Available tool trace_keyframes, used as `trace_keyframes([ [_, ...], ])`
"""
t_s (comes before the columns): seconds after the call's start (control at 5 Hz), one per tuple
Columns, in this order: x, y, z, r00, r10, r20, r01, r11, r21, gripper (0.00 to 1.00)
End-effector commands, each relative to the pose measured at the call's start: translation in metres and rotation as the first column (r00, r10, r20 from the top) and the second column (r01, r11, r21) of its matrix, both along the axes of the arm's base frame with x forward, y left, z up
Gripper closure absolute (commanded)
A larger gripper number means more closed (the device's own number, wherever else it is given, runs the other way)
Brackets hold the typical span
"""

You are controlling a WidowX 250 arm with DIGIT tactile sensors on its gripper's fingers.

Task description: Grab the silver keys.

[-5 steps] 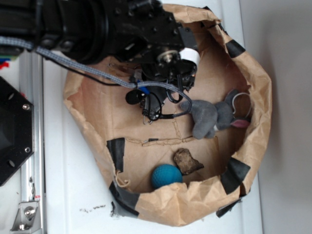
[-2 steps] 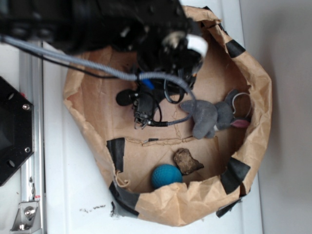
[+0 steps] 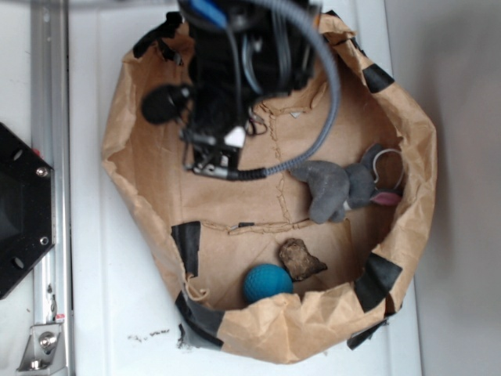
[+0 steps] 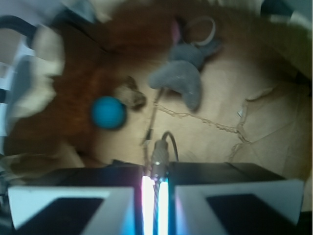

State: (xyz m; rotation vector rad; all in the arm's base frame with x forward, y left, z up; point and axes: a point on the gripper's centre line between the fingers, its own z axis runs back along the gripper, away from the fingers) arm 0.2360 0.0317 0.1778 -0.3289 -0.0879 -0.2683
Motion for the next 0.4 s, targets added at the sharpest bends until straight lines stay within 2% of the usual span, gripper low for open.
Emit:
trace_keyframes([
  [0.0,0.0100,0.0025,0.0087,0.996,0.063,0.063,-0.068,0.995,0.078,1.00],
  [0.2,0.0141,0.0034,0.0042,0.995,0.082,0.061,-0.086,0.994,0.061,1.00],
])
